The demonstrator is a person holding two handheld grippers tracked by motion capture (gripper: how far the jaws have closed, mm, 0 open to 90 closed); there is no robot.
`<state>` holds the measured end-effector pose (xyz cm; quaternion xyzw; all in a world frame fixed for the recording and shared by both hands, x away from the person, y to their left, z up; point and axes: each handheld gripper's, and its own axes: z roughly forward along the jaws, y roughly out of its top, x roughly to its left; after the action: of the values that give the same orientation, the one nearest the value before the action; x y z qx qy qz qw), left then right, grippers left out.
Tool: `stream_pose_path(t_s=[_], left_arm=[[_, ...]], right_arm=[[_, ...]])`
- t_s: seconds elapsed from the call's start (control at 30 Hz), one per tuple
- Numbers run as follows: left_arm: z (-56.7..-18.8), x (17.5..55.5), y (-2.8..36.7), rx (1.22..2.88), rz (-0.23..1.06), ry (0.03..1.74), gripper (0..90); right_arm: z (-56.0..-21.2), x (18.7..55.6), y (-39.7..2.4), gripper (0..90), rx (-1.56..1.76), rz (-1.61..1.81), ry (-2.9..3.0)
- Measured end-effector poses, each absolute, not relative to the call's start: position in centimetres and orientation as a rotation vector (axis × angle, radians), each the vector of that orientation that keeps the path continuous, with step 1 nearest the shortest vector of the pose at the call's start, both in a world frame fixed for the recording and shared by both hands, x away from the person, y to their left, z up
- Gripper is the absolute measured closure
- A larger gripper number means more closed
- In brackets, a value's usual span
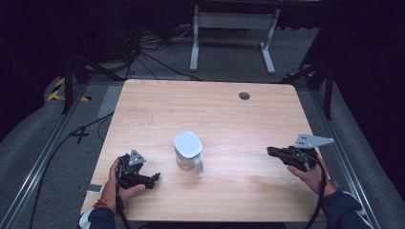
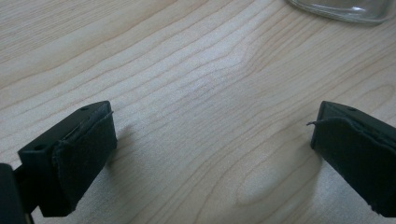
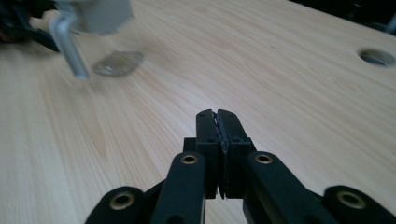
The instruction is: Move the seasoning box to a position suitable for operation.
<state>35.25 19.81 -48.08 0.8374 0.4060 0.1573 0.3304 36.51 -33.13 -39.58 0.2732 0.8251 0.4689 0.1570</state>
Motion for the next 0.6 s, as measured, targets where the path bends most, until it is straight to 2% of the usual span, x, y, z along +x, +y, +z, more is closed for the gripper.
stream_pose_path(t_s=[0.23,0.33,0.6], left_arm=[[-48.1,35.2,19.8,2.186,0.415,1.062,0.3],[-48.1,35.2,19.8,2.184,0.416,1.062,0.3],[-48.2,35.3,19.5,2.178,0.395,1.068,0.3]], right_arm=[[-37.7,37.8,-26.5,89.5,0.583,1.421,2.417],[-36.9,37.8,-21.8,89.6,0.446,1.458,2.466],[-37.1,37.5,-16.3,89.7,0.304,1.469,2.511]])
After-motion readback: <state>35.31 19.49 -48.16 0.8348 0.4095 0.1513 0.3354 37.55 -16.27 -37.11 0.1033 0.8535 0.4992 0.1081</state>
